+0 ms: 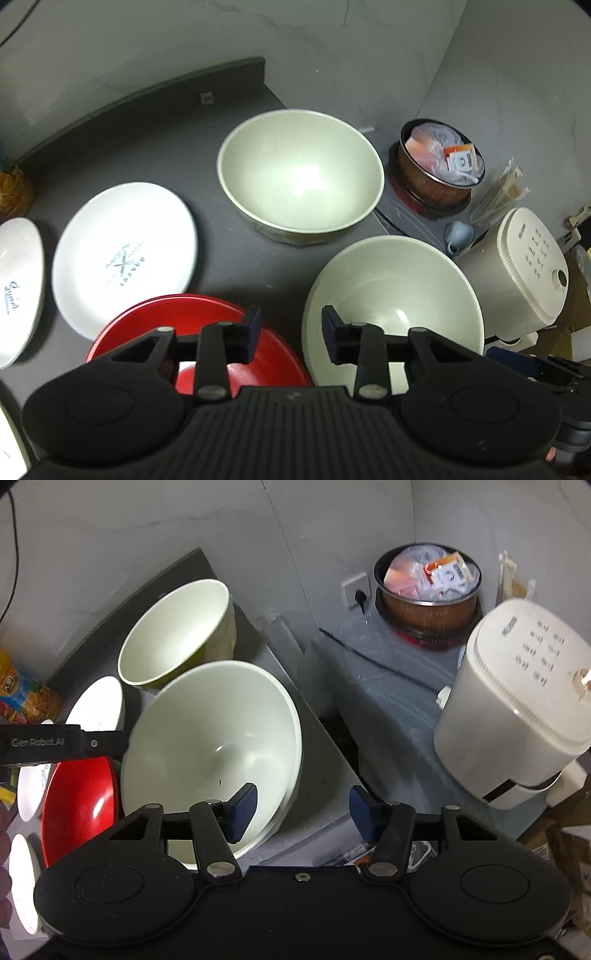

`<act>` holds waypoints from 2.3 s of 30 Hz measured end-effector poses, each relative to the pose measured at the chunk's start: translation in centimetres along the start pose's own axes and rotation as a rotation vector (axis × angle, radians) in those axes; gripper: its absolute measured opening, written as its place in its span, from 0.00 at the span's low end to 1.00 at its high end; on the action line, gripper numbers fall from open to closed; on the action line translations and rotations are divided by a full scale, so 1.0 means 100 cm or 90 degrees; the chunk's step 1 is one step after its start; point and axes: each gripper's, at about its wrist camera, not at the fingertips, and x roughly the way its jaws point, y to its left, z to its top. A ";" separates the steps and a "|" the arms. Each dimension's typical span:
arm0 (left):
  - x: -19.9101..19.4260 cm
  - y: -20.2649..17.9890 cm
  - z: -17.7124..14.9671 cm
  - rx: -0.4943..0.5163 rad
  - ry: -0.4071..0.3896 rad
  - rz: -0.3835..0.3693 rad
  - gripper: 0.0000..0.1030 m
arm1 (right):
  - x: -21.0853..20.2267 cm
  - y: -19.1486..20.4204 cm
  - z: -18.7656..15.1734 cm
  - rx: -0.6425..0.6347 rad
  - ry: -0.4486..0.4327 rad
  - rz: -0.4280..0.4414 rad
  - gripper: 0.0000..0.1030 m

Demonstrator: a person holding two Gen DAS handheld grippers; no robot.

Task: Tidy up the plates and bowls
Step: 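Grasp the large cream bowl's rim with both grippers and lift it, then lower the cream bowl into the red-and-black bowl and open both grippers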

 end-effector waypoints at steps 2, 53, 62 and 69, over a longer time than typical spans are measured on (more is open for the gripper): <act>0.005 -0.004 0.003 0.018 -0.005 0.009 0.33 | 0.005 0.000 0.000 -0.004 0.012 0.004 0.44; -0.077 0.069 0.015 -0.082 -0.036 -0.086 0.14 | -0.055 0.095 0.002 -0.028 -0.091 0.069 0.16; -0.076 0.118 -0.013 -0.120 -0.013 -0.080 0.15 | -0.041 0.126 -0.009 -0.046 -0.056 0.070 0.16; -0.068 0.136 -0.032 -0.133 0.011 -0.078 0.17 | -0.032 0.139 -0.021 -0.052 -0.032 0.056 0.16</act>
